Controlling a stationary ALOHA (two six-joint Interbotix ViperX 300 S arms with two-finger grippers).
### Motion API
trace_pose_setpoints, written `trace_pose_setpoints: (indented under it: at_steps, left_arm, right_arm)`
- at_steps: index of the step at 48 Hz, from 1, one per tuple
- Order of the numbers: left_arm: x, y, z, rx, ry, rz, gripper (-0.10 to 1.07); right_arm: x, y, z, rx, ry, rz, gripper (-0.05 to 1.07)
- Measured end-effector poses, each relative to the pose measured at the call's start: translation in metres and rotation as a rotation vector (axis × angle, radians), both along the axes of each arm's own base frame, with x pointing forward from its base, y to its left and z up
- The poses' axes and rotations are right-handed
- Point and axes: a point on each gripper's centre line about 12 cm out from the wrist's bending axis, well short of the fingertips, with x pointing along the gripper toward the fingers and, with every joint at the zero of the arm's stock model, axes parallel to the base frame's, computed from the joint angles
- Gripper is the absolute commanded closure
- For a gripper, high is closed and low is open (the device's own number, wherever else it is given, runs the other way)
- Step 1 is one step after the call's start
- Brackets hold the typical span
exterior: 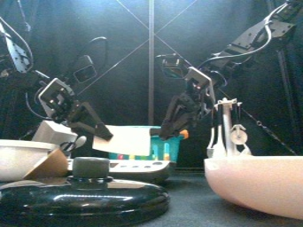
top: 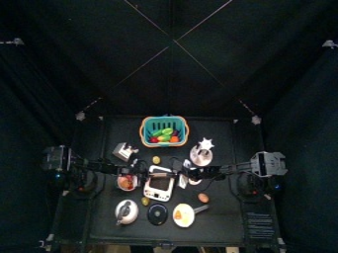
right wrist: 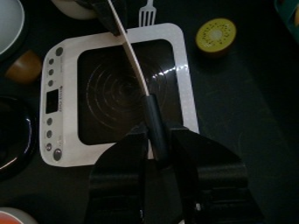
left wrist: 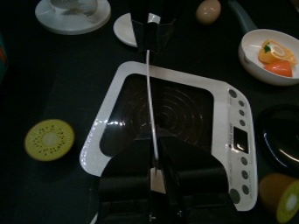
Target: Drop cleaver
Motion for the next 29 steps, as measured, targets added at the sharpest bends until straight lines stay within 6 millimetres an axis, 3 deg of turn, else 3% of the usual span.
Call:
trace_pose_setpoints:
  at_steps: [14, 29]
  left_arm:
    - [0.0, 0.0, 0.002, 0.001, -0.009, -0.002, 0.51]
    - [0.001, 0.001, 0.017, -0.002, -0.06, 0.011, 0.35]
  right_arm:
    - [-0.001, 0.0, 0.009, -0.002, -0.022, -0.003, 0.47]
    - [-0.017, 0.001, 0.024, -0.017, -0.038, -0.038, 0.47]
